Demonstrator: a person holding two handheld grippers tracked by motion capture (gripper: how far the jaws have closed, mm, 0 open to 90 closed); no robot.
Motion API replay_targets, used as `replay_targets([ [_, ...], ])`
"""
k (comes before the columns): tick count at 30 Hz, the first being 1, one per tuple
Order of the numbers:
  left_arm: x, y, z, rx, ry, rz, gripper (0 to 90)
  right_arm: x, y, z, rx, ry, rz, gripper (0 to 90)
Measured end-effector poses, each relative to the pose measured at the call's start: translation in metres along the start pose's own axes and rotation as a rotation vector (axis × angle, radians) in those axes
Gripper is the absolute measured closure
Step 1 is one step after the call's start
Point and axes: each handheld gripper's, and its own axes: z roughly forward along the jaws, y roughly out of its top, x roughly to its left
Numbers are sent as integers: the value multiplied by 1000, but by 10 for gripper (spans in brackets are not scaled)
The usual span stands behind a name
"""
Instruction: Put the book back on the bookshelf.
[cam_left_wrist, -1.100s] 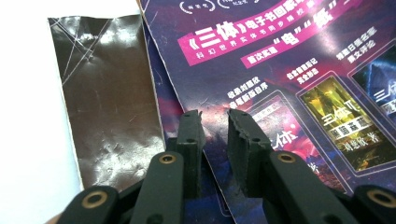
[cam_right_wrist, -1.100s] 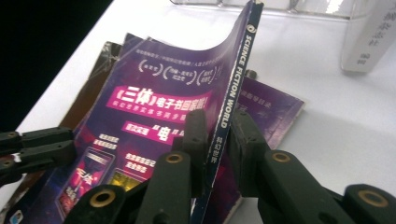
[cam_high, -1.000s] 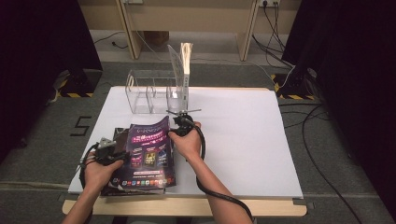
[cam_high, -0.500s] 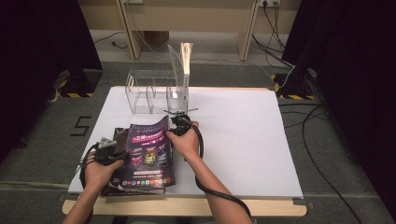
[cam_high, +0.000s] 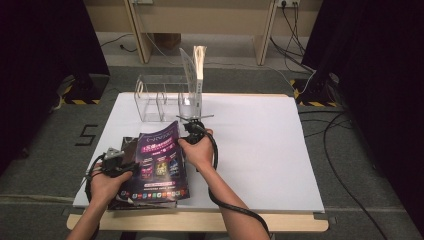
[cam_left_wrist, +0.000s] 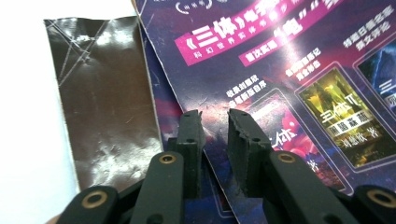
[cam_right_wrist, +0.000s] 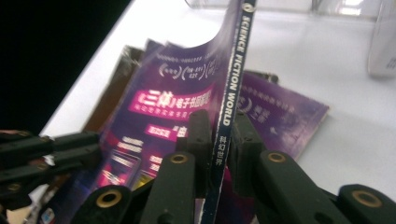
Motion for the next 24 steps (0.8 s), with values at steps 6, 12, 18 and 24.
replay_targets([
  [6, 3, 0, -1, -35, -28, -35, 658, 8, 4, -15, -76, 7, -18, 846],
  [12, -9, 11, -13, -101, -49, -32, 589, 17, 9, -31, -179, -27, -68, 847],
  [18, -35, 30, -25, -198, -179, -47, 504, 27, 18, -45, -269, -61, -110, 847],
  [24, -56, 48, -30, -240, -228, -35, 438, 36, 27, -53, -326, -75, -129, 847],
])
